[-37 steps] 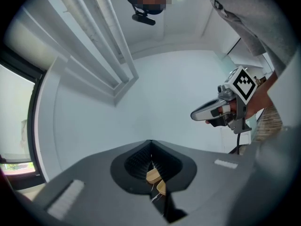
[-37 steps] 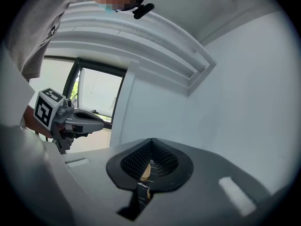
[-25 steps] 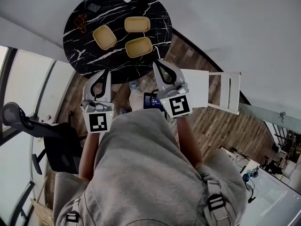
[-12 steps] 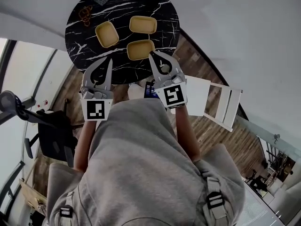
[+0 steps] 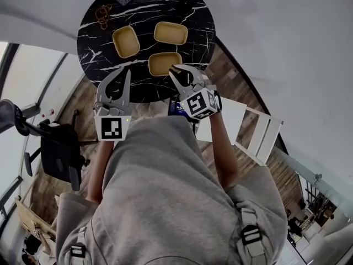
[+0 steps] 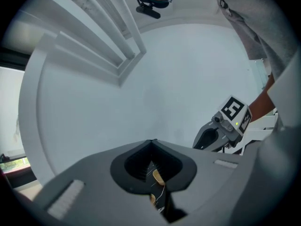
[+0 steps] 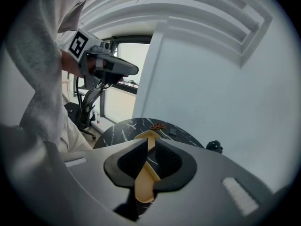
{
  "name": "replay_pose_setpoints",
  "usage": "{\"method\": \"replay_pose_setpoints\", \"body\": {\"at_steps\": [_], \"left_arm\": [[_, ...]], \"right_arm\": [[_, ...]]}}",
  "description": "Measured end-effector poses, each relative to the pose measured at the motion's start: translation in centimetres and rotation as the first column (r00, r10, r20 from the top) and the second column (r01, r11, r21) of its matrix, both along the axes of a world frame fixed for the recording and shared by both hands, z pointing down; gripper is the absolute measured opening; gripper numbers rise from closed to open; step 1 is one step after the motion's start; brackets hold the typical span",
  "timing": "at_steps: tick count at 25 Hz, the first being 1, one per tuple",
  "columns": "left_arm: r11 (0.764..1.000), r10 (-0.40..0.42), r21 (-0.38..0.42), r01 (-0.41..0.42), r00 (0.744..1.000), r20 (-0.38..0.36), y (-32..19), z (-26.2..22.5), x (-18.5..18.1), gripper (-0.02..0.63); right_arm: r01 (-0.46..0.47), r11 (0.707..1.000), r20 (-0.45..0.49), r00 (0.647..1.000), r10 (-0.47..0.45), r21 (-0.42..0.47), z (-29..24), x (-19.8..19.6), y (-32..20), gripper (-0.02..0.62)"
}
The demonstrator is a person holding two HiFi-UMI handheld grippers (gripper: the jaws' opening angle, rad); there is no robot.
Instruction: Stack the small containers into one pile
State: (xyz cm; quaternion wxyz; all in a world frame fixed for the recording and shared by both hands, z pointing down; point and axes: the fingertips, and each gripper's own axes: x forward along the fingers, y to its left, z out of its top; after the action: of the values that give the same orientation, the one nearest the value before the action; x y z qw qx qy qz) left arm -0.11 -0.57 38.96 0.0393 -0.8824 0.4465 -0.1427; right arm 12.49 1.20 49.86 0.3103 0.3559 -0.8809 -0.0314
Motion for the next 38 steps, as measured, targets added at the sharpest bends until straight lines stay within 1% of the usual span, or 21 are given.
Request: {"method": "replay_pose_setpoints", "body": {"at_steps": [3, 5, 8, 9, 11, 13, 16, 18, 20, 22, 27, 32, 33, 38], "left_arm": [[1.000, 0.007, -0.002, -0.007, 1.000, 0.002, -0.7, 0.6, -0.2, -0.002], [1.000, 0.008, -0.010, -0.008, 1.000, -0.001, -0.9, 1.0, -0.6, -0.002], [1.000, 0.015, -0.009, -0.015, 1.000, 0.011, -1.0, 1.4, -1.3, -0.002], [1.000, 0.012, -0.013, -0.012, 1.000, 0.010, -0.9, 1.7, -1.6, -0.002], [0.999, -0.001, -0.033, 0.002, 1.000, 0.011, -0.8, 2.2, -2.2, -0.002], [0.999, -0.013, -0.043, 0.014, 1.000, 0.017, -0.7, 2.7, -2.6, -0.002], [0.997, -0.021, -0.068, 0.023, 1.000, 0.022, -0.1, 3.4, -3.0, -0.002], [0.996, -0.033, -0.081, 0.035, 0.999, 0.019, 0.2, 3.8, -3.6, -0.002], [0.996, -0.044, -0.074, 0.045, 0.999, 0.011, 0.4, 3.9, -4.0, -0.002], [0.996, -0.054, -0.071, 0.055, 0.998, 0.006, 0.5, 4.0, -4.2, -0.002], [0.993, -0.074, -0.094, 0.077, 0.997, 0.032, 0.8, 4.6, -5.0, -0.002], [0.991, -0.087, -0.095, 0.090, 0.996, 0.033, 1.2, 4.8, -5.0, -0.002], [0.991, -0.088, -0.095, 0.091, 0.996, 0.035, 1.2, 4.9, -5.0, -0.002], [0.992, -0.094, -0.085, 0.095, 0.995, 0.020, 1.0, 4.8, -4.9, -0.002]], "right_arm": [[0.091, 0.993, -0.068, 0.993, -0.096, -0.072, 4.0, -0.5, -0.2, 0.077], [0.159, 0.979, -0.132, 0.976, -0.175, -0.126, 7.3, -0.6, -0.3, 0.077], [0.241, 0.943, -0.206, 0.935, -0.289, -0.231, 12.3, -0.7, -0.2, 0.081], [0.257, 0.928, -0.208, 0.925, -0.317, -0.271, 13.6, -0.8, 0.1, 0.081], [0.273, 0.896, -0.171, 0.922, -0.347, -0.351, 15.5, -1.6, 0.6, 0.081], [0.273, 0.874, -0.154, 0.921, -0.359, -0.402, 17.2, -2.2, 0.7, 0.081], [0.258, 0.861, -0.192, 0.909, -0.370, -0.438, 19.5, -2.4, 0.9, 0.084], [0.262, 0.850, -0.223, 0.891, -0.395, -0.456, 20.6, -2.7, 1.2, 0.087], [0.280, 0.835, -0.247, 0.868, -0.431, -0.475, 21.7, -3.1, 1.8, 0.091], [0.283, 0.826, -0.260, 0.856, -0.447, -0.488, 22.5, -3.1, 2.2, 0.091], [0.254, 0.823, -0.276, 0.857, -0.435, -0.508, 23.9, -3.1, 2.2, 0.087], [0.224, 0.810, -0.273, 0.864, -0.422, -0.542, 25.0, -2.8, 2.2, 0.071], [0.218, 0.809, -0.274, 0.866, -0.419, -0.546, 25.2, -2.7, 2.1, 0.059], [0.210, 0.810, -0.272, 0.871, -0.410, -0.548, 25.0, -2.6, 1.9, 0.048]]}}
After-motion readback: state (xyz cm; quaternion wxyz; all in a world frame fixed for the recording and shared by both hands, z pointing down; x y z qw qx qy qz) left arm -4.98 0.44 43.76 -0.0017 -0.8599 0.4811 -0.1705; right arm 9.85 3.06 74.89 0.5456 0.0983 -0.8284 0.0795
